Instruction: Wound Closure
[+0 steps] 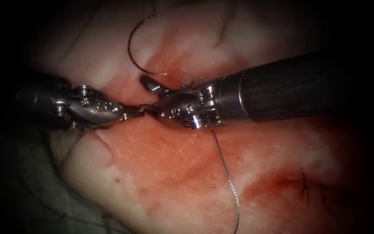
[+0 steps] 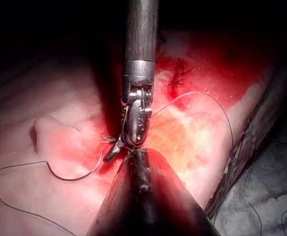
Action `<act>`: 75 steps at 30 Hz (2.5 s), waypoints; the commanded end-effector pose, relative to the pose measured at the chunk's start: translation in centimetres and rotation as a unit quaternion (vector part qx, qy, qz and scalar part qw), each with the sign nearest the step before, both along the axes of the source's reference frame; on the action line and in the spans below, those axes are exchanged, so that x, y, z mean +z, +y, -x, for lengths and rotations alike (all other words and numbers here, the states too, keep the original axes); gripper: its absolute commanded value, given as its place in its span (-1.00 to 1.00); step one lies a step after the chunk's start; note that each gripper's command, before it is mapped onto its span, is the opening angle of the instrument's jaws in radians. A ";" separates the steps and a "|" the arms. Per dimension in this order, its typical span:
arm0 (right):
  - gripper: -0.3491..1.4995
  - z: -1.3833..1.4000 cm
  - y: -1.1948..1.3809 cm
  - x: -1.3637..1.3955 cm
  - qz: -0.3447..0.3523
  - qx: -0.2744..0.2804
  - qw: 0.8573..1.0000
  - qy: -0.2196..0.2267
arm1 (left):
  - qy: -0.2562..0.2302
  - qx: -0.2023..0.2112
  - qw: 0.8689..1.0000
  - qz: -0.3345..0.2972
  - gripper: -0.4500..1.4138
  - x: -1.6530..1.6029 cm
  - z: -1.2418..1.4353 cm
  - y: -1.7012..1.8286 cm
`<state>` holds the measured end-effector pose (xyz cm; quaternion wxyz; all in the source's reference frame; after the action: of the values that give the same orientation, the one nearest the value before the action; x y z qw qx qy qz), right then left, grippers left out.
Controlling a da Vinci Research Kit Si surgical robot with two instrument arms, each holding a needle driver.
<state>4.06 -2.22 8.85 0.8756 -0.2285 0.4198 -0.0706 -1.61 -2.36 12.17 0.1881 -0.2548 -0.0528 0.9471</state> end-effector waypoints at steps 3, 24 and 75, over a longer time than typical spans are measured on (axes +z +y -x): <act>0.94 -0.06 -0.01 0.05 0.000 0.000 1.000 0.000 | 0.000 0.000 1.000 -0.001 -1.00 0.05 0.05 -0.05; 0.94 -0.05 0.05 0.23 0.001 -0.001 1.000 -0.009 | 0.000 0.001 1.000 -0.001 -1.00 0.05 0.03 -0.06; 0.98 0.78 0.05 -0.93 -0.023 0.069 0.997 0.022 | 0.054 -0.043 0.997 -0.036 0.51 0.70 -0.97 0.32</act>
<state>3.22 -2.13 7.89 0.8743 -0.2389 0.4225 0.0050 -0.57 -2.00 12.83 0.2437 -0.1951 -0.0693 0.9475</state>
